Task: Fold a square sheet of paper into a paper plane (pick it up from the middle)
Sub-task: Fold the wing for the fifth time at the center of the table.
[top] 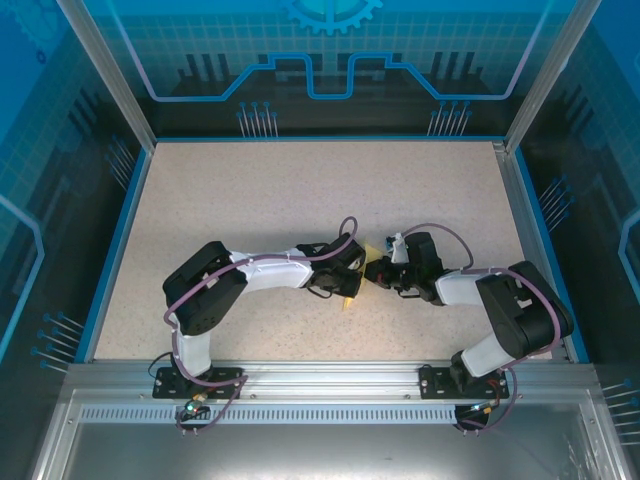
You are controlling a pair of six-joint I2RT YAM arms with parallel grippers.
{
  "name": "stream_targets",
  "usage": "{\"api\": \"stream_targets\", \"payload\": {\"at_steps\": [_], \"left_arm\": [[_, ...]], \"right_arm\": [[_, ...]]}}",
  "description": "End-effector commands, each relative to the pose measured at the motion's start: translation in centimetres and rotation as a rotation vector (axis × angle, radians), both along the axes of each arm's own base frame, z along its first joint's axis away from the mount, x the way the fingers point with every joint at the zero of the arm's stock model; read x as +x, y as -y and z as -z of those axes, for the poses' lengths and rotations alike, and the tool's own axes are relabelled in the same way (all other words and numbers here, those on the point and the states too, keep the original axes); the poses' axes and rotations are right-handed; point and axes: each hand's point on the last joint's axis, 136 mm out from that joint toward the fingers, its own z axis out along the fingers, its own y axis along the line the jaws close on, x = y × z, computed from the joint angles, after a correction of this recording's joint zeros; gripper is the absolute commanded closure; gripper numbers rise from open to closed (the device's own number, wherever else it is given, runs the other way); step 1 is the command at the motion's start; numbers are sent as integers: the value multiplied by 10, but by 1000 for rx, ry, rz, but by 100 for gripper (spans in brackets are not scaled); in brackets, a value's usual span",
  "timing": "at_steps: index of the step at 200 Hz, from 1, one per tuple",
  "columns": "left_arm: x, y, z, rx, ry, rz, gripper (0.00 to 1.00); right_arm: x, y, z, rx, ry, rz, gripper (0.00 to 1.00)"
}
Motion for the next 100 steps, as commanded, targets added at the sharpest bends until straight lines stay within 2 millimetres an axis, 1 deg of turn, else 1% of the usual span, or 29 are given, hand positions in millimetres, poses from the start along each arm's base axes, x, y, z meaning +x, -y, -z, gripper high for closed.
{"api": "stream_targets", "payload": {"at_steps": [1,21,34,63,100], "left_arm": [[-4,0,-9,-16,-2,32,82],[-7,-3,-13,-11,3,34,74],[-10,-5,-15,-8,5,36,72],[-18,-11,-11,14,-2,42,70],[-21,-24,-8,55,9,31,69]], "right_arm": [[5,6,3,-41,3,9,100],[6,8,5,-51,1,8,100],[6,8,6,-51,0,8,100],[5,9,8,-58,-3,8,100],[7,9,10,-62,-6,5,100]]}}
